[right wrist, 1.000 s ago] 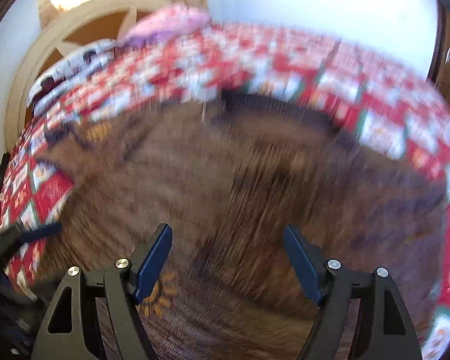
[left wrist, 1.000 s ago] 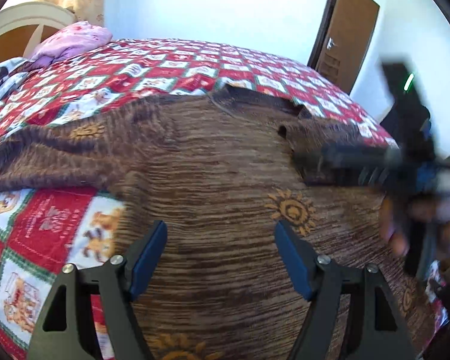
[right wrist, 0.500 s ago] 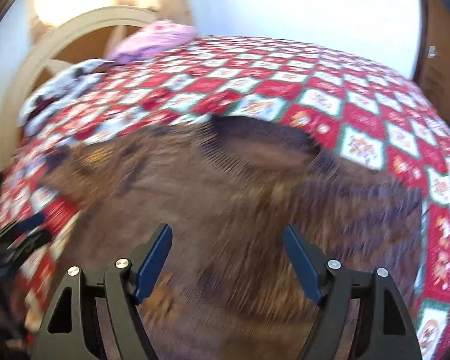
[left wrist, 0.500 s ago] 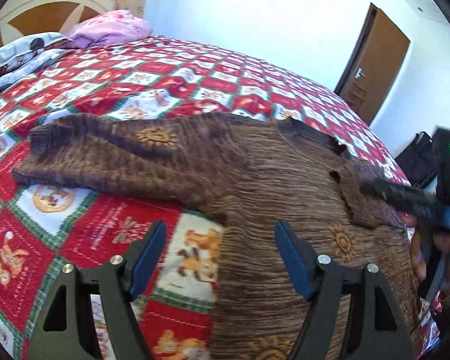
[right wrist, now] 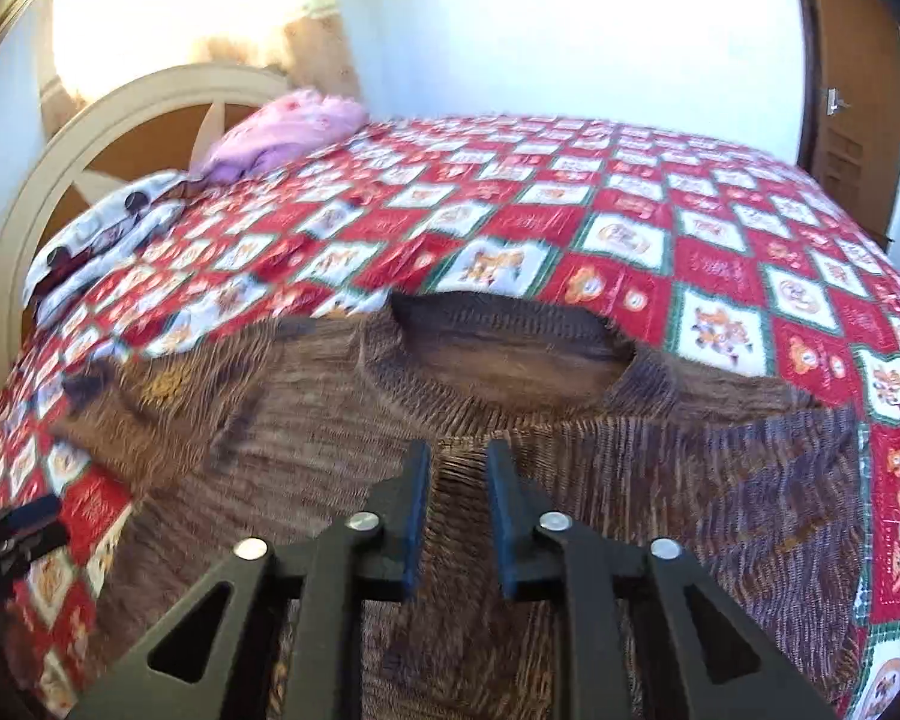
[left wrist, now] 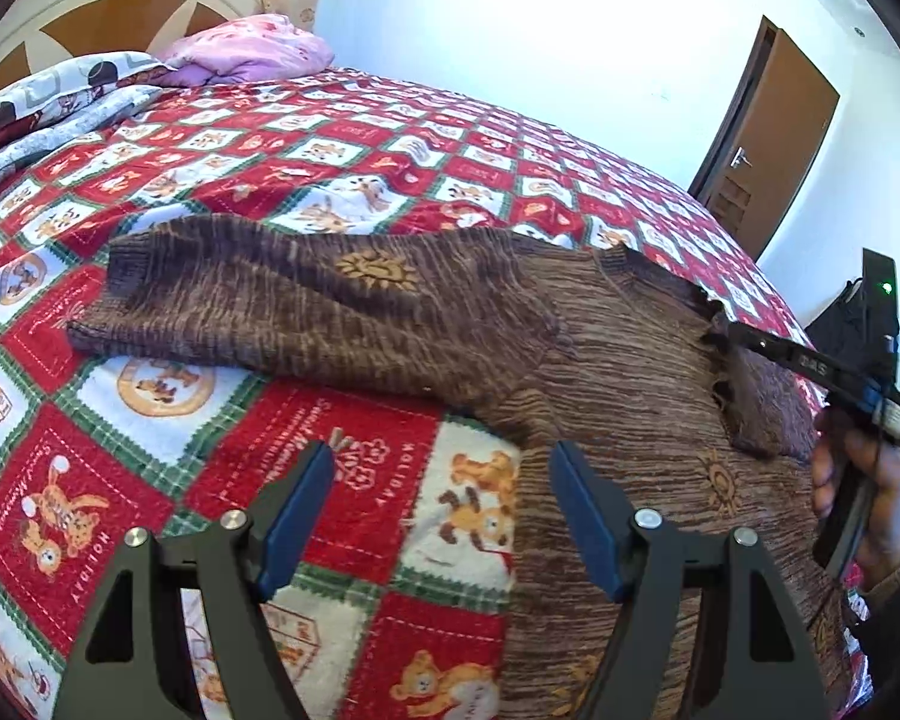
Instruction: Fold small clothes
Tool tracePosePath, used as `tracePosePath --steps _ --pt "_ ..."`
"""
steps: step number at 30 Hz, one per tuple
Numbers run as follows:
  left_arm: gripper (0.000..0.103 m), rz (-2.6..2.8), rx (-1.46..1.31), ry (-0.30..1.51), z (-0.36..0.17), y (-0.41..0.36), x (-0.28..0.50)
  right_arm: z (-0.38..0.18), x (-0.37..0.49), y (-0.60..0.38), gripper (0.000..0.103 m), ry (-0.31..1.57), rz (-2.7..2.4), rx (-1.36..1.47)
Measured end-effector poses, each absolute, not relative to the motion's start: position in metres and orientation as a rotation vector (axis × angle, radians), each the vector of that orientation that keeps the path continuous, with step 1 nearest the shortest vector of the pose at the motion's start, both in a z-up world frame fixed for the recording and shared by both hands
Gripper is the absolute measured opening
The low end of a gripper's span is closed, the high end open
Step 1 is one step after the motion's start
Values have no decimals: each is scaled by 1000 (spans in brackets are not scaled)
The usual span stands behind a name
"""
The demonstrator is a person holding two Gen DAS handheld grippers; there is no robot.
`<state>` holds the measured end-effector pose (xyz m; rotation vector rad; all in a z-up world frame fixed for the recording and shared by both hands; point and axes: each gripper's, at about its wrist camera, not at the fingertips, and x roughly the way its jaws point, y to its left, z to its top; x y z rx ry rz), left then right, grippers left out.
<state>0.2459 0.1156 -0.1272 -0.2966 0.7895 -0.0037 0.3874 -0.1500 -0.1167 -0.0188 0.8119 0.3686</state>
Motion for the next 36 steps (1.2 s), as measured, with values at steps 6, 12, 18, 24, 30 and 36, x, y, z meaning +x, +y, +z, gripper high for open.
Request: tracePosePath --steps 6,12,18,24,30,36 --pt "76 45 -261 776 -125 138 242 -128 368 -162 55 868 389 25" --pt "77 204 -178 765 -119 189 241 -152 327 -147 59 934 418 -122" --pt "80 348 -201 738 -115 251 244 -153 310 -136 75 960 448 -155" --pt "80 336 -280 780 -129 273 264 -154 298 -135 76 934 437 -165" --pt "75 297 -315 827 -142 266 283 -156 293 -136 77 896 442 -165" --pt "50 250 -292 878 -145 260 290 -158 292 -134 80 876 432 -164"
